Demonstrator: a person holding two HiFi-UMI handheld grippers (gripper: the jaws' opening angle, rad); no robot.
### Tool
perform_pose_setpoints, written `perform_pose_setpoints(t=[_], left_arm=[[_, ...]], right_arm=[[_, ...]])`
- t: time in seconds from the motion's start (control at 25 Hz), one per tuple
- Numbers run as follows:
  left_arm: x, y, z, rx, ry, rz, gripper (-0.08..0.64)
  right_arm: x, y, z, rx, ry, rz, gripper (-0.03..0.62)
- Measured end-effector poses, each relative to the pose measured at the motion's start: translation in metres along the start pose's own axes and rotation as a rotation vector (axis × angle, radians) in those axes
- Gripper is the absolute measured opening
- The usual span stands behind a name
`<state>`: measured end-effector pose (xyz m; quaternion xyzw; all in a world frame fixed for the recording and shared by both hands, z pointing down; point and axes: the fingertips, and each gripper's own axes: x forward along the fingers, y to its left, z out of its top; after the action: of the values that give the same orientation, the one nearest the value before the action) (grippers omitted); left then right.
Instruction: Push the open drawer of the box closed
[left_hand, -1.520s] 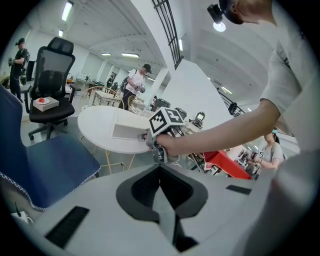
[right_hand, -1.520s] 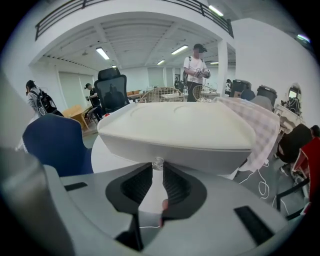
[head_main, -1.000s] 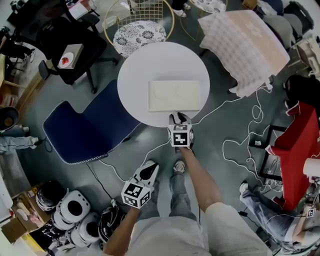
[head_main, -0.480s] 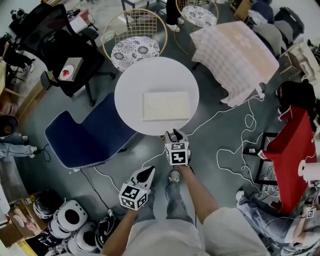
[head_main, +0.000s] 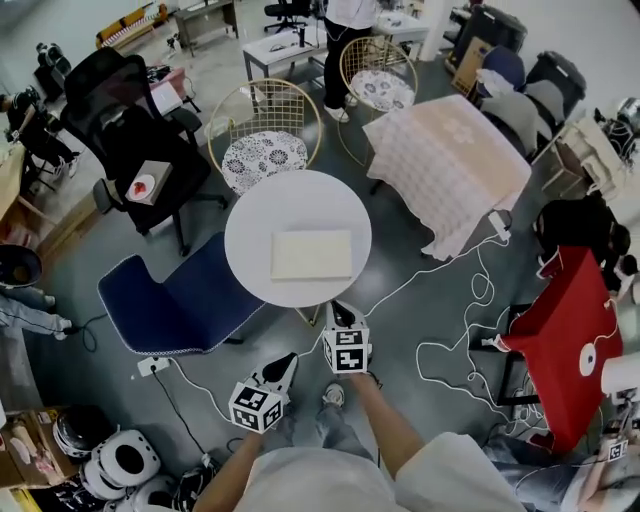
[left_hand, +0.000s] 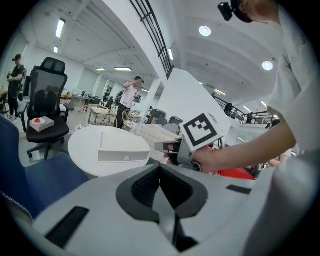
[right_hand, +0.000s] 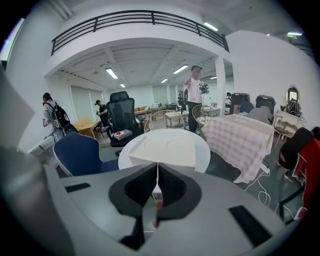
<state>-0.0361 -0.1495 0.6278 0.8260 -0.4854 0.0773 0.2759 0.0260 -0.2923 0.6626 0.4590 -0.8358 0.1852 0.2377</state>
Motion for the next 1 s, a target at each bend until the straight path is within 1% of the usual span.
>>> perform_pose_setpoints(t=[0.2,0.32,0.44,0.64,0.84,1.0], left_arm=[[0.002,-0.013,0.013,0.018,-0.034,0.03,0.012],[0.007,-0.016,0.023,0.036,-0.055,0.047,0.012],[0.011,-0.026,0.032,0.06,-0.07,0.053,0.012],[0.012,-0.037,0.051,0.089,-0.122,0.072,0.012],[0.015,-0.046,0.055,0.105,-0.148,0.082,0.012],[0.01,-0.052,0.05,0.103,-0.153,0.088,0.012]], right_arm=[[-0.046,-0.012,0.008,-0.019,-0.062,0.01,0.017],[-0.063,-0.018,0.015,-0.016,-0.104,0.016,0.017],[-0.079,-0.023,0.012,-0.017,-0.118,0.023,0.017],[-0.097,-0.027,0.013,-0.018,-0.141,0.032,0.017],[-0.105,-0.027,0.017,-0.031,-0.166,0.052,0.017],[-0.116,-0.023,0.006,-0.04,-0.17,0.064,0.017]])
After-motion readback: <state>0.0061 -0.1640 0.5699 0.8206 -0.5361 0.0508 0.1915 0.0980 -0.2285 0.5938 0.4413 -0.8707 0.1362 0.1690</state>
